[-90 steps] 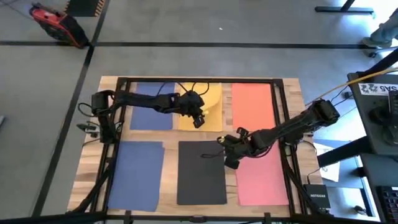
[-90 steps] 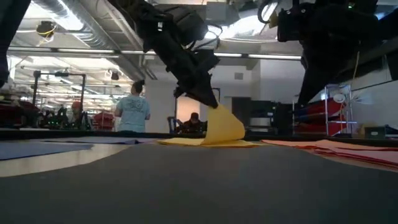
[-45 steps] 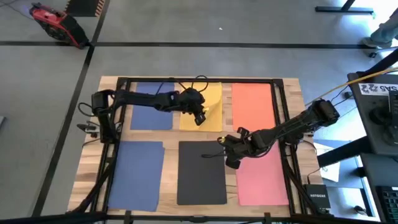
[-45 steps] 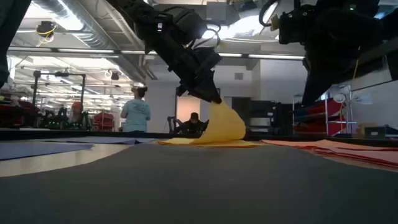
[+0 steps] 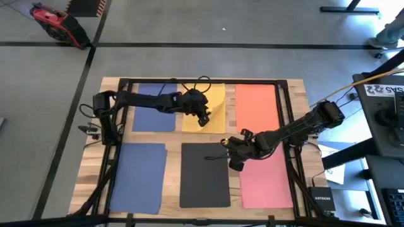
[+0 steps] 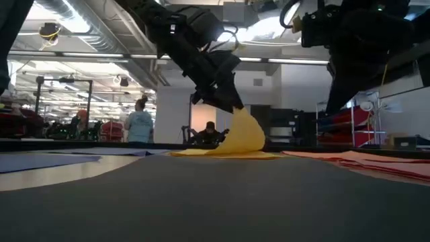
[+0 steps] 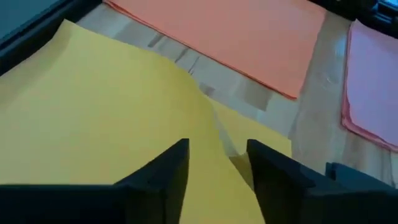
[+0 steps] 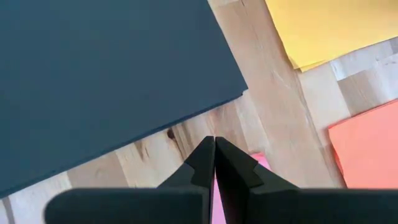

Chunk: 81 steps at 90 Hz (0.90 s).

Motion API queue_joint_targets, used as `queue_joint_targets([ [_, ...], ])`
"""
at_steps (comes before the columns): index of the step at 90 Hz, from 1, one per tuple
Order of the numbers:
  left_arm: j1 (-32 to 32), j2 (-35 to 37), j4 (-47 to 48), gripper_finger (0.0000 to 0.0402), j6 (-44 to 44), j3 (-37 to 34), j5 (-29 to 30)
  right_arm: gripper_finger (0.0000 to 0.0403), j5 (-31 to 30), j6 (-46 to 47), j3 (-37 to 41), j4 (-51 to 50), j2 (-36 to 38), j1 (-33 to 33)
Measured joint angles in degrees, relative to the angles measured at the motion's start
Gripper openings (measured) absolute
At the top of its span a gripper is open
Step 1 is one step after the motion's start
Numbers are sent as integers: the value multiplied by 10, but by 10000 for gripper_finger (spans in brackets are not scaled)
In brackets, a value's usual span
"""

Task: Organize paper
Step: Stack the yellow colored paper on top of the yellow colored papers, then stack the blue colored paper on top of the blue colored papers

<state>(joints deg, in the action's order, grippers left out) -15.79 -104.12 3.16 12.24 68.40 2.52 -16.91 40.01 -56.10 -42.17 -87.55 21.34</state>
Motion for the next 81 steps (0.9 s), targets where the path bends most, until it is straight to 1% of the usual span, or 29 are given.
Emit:
queue_joint_targets([
  [20,0,0,-49,190,27,0,0,0,0,0,0,0,0,0],
  [36,0,0,-60,213,36,0,5,0,0,0,0,0,0,0],
  [41,0,0,-54,215,30,0,11,0,0,-2,0,0,0,0],
  [47,0,0,-52,214,-3,0,11,0,0,-6,0,0,0,0],
  [54,7,8,-27,201,-64,0,15,0,0,-11,0,0,0,0],
  [61,21,23,19,175,-113,0,19,0,0,-12,0,0,0,0],
  [69,36,38,119,134,-131,0,27,0,1,-15,0,0,0,0],
  [81,60,37,267,68,-133,-1,49,0,3,-18,0,0,0,0],
])
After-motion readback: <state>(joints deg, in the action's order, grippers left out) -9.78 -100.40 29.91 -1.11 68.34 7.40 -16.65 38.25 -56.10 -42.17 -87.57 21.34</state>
